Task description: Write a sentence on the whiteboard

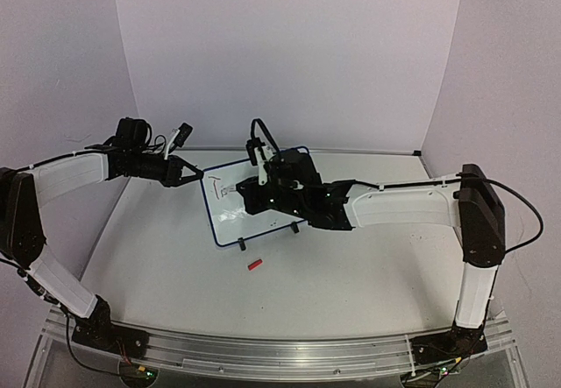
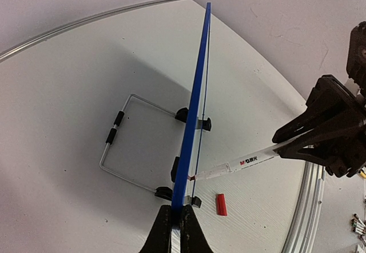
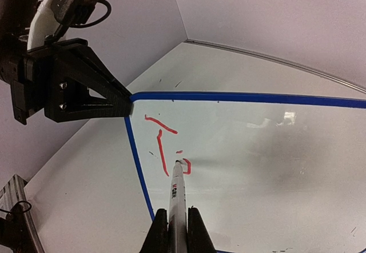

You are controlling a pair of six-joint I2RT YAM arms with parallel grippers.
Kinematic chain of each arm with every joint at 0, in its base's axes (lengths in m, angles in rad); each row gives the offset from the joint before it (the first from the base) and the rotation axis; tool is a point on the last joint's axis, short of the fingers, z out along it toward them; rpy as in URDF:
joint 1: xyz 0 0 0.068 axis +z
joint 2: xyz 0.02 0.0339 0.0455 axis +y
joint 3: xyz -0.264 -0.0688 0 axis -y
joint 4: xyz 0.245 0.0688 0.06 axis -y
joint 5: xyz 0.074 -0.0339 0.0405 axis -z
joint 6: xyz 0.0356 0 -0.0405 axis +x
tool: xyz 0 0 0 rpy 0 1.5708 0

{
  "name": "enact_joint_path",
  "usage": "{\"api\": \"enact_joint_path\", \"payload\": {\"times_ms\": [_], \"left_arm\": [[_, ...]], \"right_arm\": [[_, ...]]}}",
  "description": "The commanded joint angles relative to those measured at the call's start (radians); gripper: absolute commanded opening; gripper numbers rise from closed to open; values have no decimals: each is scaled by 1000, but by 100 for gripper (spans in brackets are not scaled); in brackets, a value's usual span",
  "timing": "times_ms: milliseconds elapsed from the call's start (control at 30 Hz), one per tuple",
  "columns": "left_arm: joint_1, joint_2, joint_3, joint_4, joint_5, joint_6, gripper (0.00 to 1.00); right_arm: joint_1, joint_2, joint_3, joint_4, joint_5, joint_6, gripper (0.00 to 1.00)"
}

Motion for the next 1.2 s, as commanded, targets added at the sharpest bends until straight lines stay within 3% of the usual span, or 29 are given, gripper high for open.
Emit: {"api": "enact_joint_path", "payload": {"times_ms": [0, 667, 1167], "left_arm": [[1, -50, 5, 2, 15, 13, 0], [1, -53, 4, -2, 12, 15, 0], [2, -56, 4, -4, 14, 15, 0]], "right_arm": [[-3, 12, 39, 33, 52, -9, 0], [-2, -32, -2, 32, 38, -3, 0], [-65, -268, -111, -8, -125, 12, 0]]}}
